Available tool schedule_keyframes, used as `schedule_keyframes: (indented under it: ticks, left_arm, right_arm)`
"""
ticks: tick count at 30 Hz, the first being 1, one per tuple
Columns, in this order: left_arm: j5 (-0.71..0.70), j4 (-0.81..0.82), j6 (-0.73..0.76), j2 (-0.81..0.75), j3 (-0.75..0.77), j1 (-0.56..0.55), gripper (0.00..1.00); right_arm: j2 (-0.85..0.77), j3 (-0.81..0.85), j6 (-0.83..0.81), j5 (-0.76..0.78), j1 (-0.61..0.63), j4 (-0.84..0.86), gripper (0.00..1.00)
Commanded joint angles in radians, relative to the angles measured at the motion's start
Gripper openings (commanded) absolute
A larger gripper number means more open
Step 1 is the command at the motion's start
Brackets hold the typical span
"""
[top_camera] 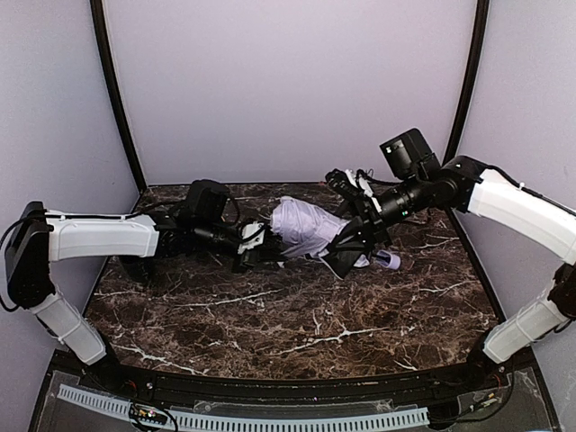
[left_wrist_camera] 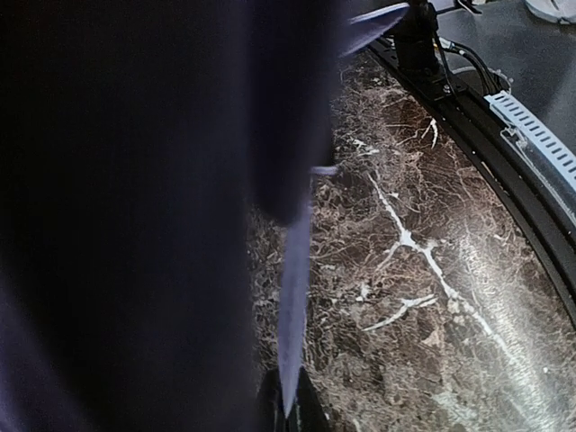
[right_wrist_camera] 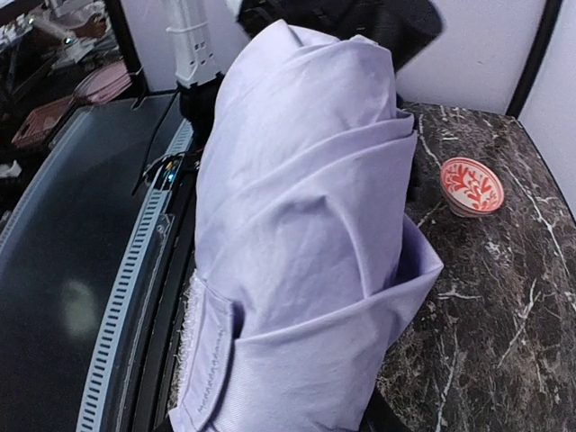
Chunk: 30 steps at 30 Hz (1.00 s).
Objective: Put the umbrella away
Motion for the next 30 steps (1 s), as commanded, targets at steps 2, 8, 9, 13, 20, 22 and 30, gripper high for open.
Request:
schedule_keyframes:
  ticks: [2,8,9,13,20,22,30]
  left_arm:
    - [-0.072,-0.113,0.198,0.128,0.115,0.055,0.0]
    - [-0.135,-0.102,0.328,0.208,0.255,0.07,0.0]
    - [-0.137,-0.107,0.344,0.215,0.276,0.073,0.0]
    - [-0.139,-0.121,0.384,0.218,0.336,0.083,0.0]
    - [-0.058,-0.05,0.385,0.083,0.273,0.062,0.0]
    - [-0.047,-0.024,0.383,0.039,0.235,0.052,0.0]
    - [-0.074,0.099,0.336,-0.053,0.063,-0.029,0.0]
  right_arm:
    - [-0.082,0.054,-0.292,-0.179,0.129,-0.174,0.0]
    - [-0.017,-0.046,-0.299,-0.079,0.273,-0.221,0.0]
    - [0.006,-0.063,-0.292,-0.048,0.289,-0.223,0.0]
    - [0.058,-0.146,-0.248,0.045,0.321,-0.17,0.0]
    - [0.171,-0.269,-0.188,0.129,0.301,-0.038,0.0]
    - [0.239,-0.279,-0.145,0.137,0.286,0.0,0.0]
    - [0.352,-0.318,0.055,0.232,0.22,0.217,0.0]
